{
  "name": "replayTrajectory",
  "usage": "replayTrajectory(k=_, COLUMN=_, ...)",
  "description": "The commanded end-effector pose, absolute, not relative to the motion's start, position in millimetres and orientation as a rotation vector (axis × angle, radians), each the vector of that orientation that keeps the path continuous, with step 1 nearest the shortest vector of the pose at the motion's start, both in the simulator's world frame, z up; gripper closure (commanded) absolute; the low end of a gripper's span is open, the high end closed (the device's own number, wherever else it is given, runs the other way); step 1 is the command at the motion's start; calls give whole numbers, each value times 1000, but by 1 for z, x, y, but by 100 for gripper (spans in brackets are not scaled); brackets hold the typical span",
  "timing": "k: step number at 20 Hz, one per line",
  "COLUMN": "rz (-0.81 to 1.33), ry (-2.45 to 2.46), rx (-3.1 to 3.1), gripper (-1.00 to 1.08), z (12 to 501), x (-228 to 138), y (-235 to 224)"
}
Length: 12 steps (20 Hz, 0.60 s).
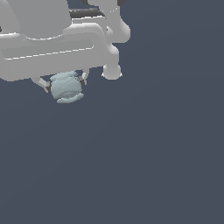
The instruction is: Pick up the object and move it to a goal position.
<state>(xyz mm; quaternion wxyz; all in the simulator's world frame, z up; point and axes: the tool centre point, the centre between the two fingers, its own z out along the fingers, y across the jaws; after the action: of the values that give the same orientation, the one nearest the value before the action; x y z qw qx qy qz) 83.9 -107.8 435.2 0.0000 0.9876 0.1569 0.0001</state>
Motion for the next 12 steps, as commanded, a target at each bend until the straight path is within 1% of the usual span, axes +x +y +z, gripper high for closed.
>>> replayTrajectory(k=1, rz=0, ry=493, rx=3103, gripper=108, z=440, x=86, y=-110)
replayTrajectory(k=12, rz=0, ry=493, rx=3103, gripper=108, z=447, x=90, y=-114)
